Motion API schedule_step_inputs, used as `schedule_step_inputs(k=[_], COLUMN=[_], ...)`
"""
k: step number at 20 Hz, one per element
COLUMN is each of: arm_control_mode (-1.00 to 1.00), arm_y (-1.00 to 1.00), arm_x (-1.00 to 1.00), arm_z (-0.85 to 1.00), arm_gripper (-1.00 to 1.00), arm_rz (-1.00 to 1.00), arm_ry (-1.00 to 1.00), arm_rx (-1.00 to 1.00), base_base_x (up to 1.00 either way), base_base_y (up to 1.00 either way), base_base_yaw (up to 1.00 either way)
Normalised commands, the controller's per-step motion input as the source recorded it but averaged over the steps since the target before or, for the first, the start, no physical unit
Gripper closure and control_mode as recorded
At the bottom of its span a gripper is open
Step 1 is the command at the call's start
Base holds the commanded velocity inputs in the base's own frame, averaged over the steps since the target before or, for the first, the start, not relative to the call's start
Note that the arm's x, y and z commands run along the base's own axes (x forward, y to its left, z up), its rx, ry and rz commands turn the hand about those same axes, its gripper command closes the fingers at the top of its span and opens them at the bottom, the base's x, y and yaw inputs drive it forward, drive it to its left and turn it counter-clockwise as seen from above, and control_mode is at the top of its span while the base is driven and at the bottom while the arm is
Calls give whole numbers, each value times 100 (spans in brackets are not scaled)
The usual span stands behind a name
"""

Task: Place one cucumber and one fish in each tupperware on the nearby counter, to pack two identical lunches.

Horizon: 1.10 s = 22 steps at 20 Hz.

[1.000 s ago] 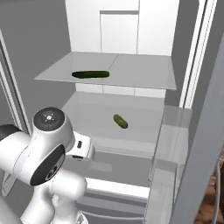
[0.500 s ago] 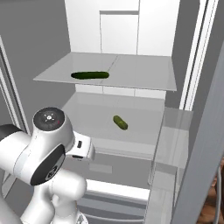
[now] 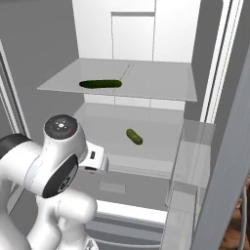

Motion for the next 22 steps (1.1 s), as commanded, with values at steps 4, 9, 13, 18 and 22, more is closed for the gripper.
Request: schedule_step_inputs(k=[4, 9, 13, 18, 22], arm_control_mode=[-100, -100, -100, -100, -100], arm_y=[-11, -17, -4, 0, 0], arm_x=[61, 42, 35, 33, 35], arm_z=[-1, -3, -15, -1, 0], arm_gripper=[-100, -100, -100, -100, -100], arm_rz=[3, 7, 4, 0, 0], arm_ry=[-12, -19, -14, -1, 0], arm_rx=[0, 0, 0, 0, 0], base_base_x=[0, 0, 0, 0, 0], base_base_y=[0, 0, 0, 0, 0], base_base_yaw=[0, 0, 0, 0, 0])
